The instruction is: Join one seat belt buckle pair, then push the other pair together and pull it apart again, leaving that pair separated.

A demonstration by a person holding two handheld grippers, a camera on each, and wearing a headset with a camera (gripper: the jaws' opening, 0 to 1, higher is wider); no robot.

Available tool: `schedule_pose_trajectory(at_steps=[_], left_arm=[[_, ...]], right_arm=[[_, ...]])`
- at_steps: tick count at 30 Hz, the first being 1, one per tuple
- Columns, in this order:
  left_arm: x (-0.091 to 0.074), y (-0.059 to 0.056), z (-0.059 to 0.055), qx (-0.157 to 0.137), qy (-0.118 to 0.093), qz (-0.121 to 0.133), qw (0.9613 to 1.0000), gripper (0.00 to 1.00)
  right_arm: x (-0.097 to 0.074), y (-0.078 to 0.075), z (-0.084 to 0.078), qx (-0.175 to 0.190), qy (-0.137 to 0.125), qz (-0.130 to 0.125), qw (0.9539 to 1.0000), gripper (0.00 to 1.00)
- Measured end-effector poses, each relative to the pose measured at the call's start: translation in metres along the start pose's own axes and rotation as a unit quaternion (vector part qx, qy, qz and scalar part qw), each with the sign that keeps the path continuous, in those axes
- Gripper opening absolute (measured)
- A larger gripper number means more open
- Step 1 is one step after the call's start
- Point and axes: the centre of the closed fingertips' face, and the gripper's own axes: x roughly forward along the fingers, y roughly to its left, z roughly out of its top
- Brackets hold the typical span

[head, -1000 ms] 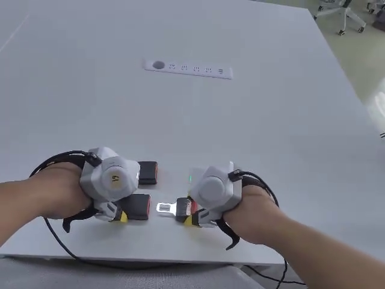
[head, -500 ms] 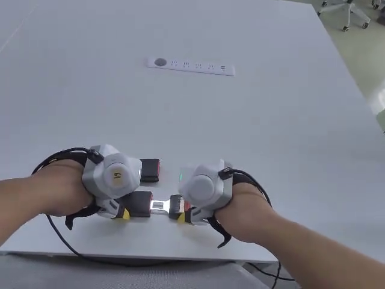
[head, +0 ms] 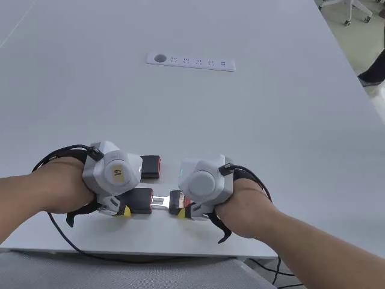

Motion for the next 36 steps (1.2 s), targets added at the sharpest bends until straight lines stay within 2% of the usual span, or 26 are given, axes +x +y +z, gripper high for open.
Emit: schedule_pose_trajectory(at_steps=[11, 17, 29, 36], left_arm=[[0.000, 0.000, 0.001, 0.001, -0.003, 0.000, 1.0000, 0.34], [0.000, 0.000, 0.001, 0.005, -0.005, -0.003, 1.0000, 0.33], [0.000, -0.001, 0.002, 0.009, -0.005, -0.006, 0.9999, 0.32], [0.000, -0.001, 0.002, 0.016, -0.001, -0.007, 0.9999, 0.32]], right_arm=[[0.006, 0.003, 0.010, 0.005, -0.020, -0.001, 0.9998, 0.31], [0.005, 0.003, 0.010, 0.011, -0.023, -0.005, 0.9997, 0.31], [0.007, 0.003, 0.015, 0.001, -0.024, -0.001, 0.9997, 0.29], [0.013, 0.003, 0.028, -0.004, -0.027, 0.001, 0.9996, 0.29]])
